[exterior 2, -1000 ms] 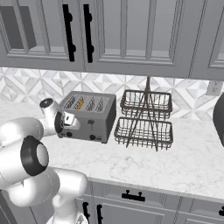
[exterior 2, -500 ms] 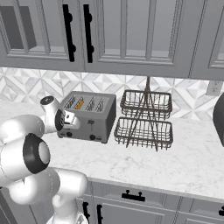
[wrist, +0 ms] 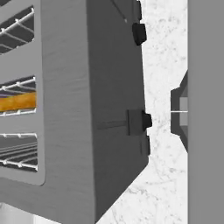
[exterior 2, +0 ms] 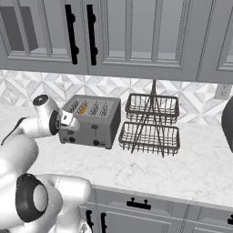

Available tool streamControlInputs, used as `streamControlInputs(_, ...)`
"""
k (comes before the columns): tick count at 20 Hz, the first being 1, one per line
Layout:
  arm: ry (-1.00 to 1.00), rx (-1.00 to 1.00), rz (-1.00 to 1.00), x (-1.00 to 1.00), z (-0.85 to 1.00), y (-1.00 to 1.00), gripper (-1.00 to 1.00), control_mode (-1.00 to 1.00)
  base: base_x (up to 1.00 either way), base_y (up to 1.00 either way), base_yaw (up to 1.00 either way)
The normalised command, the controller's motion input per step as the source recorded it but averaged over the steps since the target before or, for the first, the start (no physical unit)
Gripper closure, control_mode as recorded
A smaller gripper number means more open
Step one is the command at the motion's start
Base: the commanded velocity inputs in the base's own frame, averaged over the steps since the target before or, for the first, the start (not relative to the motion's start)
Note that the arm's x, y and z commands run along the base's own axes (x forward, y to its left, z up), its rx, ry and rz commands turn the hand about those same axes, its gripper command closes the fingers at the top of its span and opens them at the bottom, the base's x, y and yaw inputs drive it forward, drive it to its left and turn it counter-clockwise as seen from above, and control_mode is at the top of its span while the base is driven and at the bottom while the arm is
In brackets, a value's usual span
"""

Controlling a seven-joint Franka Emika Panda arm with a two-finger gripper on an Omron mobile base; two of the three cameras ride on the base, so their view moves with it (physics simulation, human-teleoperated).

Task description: Start the toaster. Once the lever pops up, take the bread to the plate on the dining counter.

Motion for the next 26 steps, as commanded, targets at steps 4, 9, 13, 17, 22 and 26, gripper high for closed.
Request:
streamControlInputs(4, 0.00, 0.18, -0.07, -0.65, 0.86, -0.42, 1.00, -1.00, 0.00, 0.00, 0.00)
streamControlInputs(9, 0.00, 0.16, -0.05, -0.50, 0.88, -0.43, 1.00, -1.00, 0.00, 0.00, 0.00)
streamControlInputs(13, -0.04, 0.25, -0.02, -0.45, 0.58, -0.49, 1.00, -1.00, 0.00, 0.00, 0.00)
streamControlInputs(17, 0.01, 0.48, 0.00, -0.31, 0.16, -0.65, 1.00, -1.00, 0.00, 0.00, 0.00)
streamControlInputs(22, 0.03, 0.61, 0.00, 0.00, 0.33, -0.73, 1.00, -1.00, 0.00, 0.00, 0.00)
streamControlInputs(26, 0.07, 0.28, 0.00, 0.00, 0.09, -0.43, 1.00, -1.00, 0.00, 0.00, 0.00)
